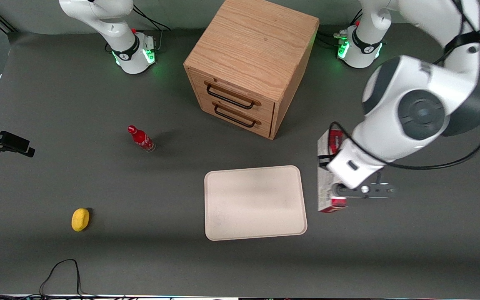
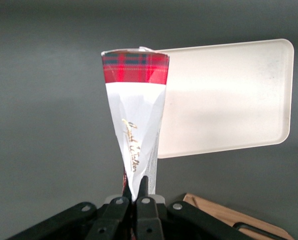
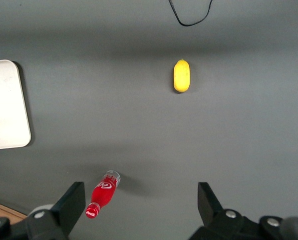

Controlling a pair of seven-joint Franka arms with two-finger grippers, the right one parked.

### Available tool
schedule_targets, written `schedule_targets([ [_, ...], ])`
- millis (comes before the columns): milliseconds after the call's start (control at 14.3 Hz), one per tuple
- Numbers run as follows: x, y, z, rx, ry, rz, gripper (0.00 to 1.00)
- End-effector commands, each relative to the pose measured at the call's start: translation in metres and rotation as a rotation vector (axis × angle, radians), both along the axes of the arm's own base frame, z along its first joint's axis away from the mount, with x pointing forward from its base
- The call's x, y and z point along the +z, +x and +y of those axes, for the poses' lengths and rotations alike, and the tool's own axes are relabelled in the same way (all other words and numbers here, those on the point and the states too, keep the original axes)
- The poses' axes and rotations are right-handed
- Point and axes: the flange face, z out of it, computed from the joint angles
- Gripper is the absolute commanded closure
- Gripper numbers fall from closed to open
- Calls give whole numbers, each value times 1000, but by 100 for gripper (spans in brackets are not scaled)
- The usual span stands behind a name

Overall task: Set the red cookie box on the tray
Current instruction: 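Lift the box upright and carry it over the white tray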

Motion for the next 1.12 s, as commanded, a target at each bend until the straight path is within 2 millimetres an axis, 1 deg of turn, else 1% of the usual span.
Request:
schedule_targets([
  [0,-54,12,-41,-34,46,-40,100],
  [140,-102,13,-67,-2,73,-51,100],
  [209,-125,15,-74,12,76,-50,100],
  [279,-147,16,-78,12,86,-44,100],
  [419,-178,16,-80,21,101,-29,100],
  [628,-214,16,-79,78,101,-27,100],
  [698,-222,17,-80,94,95,-37,100],
  [767,-223,18,-78,99,91,-43,100],
  [837,-224,18,-78,95,93,-45,31],
  [907,-225,18,-77,93,100,-47,0],
  [977,-224,18,-77,93,99,-48,0],
  [1047,-216,20,-76,93,94,-58,0],
])
